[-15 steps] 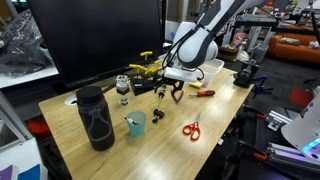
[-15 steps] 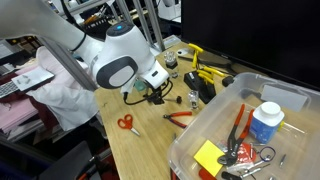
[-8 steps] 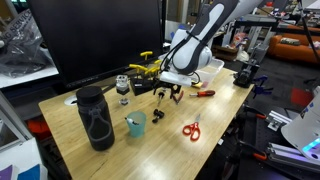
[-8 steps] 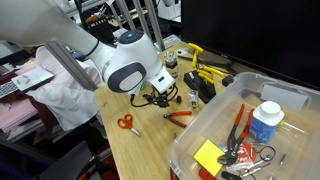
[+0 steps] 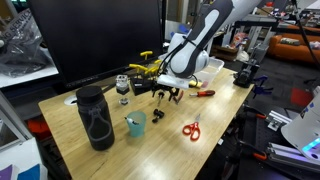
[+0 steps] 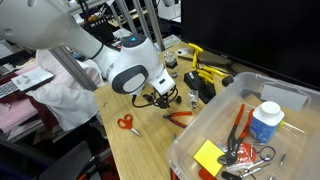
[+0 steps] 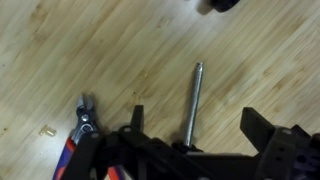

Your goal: Put the black and silver object in the storage box

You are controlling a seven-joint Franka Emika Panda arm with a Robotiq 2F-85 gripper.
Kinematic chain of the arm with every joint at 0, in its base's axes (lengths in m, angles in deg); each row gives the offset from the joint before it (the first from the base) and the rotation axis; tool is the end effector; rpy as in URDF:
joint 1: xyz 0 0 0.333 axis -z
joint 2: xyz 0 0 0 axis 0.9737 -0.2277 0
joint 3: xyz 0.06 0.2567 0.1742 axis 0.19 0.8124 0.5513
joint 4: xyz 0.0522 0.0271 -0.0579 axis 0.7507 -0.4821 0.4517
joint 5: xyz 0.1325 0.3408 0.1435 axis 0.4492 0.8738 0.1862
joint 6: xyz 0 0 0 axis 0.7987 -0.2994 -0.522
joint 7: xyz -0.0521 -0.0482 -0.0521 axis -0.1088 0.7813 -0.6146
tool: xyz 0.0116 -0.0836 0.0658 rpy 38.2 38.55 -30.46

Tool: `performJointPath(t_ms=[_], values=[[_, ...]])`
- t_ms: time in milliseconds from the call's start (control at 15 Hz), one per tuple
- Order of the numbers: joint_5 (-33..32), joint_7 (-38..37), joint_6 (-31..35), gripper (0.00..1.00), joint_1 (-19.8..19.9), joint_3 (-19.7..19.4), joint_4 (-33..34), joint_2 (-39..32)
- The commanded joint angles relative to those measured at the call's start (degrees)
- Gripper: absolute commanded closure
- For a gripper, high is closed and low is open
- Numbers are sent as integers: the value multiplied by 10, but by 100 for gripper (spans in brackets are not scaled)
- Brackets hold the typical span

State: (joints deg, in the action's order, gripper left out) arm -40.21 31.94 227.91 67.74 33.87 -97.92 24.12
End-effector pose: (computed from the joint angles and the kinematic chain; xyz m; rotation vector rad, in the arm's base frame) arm 0.5689 0.0802 0.1498 -2.5926 1.3747 -0.2047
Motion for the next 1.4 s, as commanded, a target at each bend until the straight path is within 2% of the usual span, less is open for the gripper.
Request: performJointPath(t_ms=[0,67,400,533,667,800,1000,1067,1333], values=[[12,-6,14,27,-7,-4,11,-11],[13,-6,15,32,-6,-2,11,-13],[12,-12,16,68,-6,-3,15,-20],[12,-12,16,79,-6,-2,14,-20],[12,-12,17,97,-7,-2,13,-19],[11,-13,17,100,-8,-4,10,-19],[10,-21,6,98,-16,-11,-5,2],[1,-35,5,98,-35,-30,-19,18],[-15,-65,8,98,-75,-54,-71,87]])
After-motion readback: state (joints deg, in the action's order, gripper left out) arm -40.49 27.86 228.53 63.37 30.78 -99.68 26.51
